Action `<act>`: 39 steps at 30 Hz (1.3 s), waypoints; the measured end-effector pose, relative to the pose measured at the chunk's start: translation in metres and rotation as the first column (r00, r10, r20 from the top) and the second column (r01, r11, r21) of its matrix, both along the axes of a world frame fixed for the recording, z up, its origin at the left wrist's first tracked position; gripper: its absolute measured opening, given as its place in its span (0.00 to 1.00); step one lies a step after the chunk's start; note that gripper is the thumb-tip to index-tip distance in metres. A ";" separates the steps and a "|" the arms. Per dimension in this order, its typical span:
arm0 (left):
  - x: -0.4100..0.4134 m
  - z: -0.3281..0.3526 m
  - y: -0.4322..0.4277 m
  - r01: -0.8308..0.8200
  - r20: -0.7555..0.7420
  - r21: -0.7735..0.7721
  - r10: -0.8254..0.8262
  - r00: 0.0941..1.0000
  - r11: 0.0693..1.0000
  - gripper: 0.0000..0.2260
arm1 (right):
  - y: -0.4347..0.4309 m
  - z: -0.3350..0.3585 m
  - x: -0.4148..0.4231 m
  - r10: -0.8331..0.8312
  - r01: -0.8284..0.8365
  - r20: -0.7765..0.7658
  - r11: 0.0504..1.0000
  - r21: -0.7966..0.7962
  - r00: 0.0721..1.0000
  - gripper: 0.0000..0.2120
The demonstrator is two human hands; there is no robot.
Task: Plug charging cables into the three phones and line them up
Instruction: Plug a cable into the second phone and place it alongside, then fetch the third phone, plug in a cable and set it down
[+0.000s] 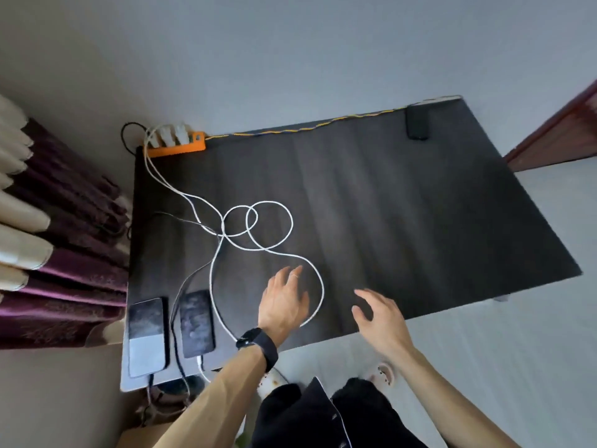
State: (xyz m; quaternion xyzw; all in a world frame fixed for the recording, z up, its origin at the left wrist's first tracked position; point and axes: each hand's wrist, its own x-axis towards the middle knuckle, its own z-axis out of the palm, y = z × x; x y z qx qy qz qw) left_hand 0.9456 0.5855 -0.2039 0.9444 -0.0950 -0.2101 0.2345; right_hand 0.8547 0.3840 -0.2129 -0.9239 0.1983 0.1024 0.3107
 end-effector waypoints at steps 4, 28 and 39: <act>-0.010 0.000 -0.092 0.115 -0.048 0.016 -0.114 0.992 0.993 0.27 | -0.089 0.006 -0.018 -0.097 0.097 0.007 0.995 -0.029 0.995 0.18; 0.086 -0.010 -0.443 0.270 -0.089 0.079 -0.263 0.961 0.960 0.25 | -0.445 0.005 0.048 -0.123 0.117 -0.033 0.981 -0.156 0.992 0.19; 0.189 -0.032 -0.522 0.102 -0.058 0.150 -0.094 0.994 0.983 0.25 | -0.532 -0.039 0.166 0.128 -0.143 -0.110 0.979 -0.145 0.986 0.22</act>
